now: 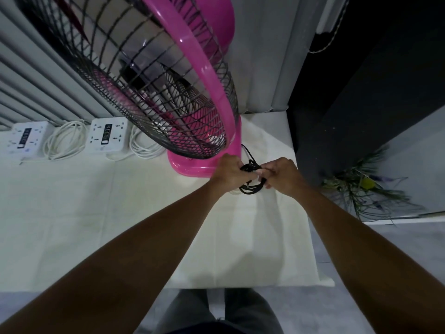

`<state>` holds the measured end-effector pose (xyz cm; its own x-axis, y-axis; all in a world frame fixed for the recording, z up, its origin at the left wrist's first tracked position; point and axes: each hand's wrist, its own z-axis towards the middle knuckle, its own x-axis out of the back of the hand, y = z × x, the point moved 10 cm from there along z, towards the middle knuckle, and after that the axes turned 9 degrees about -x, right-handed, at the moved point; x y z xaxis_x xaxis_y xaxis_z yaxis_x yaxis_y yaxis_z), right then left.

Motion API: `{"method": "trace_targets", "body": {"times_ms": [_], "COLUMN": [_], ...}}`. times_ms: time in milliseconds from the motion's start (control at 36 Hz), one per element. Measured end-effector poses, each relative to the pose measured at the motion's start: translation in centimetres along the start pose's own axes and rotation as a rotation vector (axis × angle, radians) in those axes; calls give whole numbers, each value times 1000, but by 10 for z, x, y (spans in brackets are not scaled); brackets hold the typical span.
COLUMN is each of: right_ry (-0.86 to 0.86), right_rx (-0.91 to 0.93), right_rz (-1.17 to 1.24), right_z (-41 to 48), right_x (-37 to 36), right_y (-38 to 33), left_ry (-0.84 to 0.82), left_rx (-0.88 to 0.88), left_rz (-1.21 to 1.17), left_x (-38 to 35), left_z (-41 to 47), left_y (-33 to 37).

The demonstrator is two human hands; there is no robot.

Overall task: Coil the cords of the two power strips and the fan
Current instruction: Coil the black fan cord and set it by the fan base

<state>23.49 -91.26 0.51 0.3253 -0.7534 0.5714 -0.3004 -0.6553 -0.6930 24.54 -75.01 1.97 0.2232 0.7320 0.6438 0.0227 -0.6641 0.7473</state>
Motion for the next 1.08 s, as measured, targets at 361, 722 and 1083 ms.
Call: {"method": "trace_targets", "body": {"times_ms": [361,722,1083], "right_ry": [-13,-45,-36], "right_rx": [-16,-33,79], "right_rz": [76,133,-250], "right_z": [5,8,13], "right_x": [4,5,6], "right_y": [9,9,2], "left_ry": [-70,-421,-336], "left_rx": [129,110,-423], "left_rz": [-294,-523,590], "left_x": [-30,-55,-42], "left_z": [-3,-13,-11], "left_y": [-20,-4,-1]}}
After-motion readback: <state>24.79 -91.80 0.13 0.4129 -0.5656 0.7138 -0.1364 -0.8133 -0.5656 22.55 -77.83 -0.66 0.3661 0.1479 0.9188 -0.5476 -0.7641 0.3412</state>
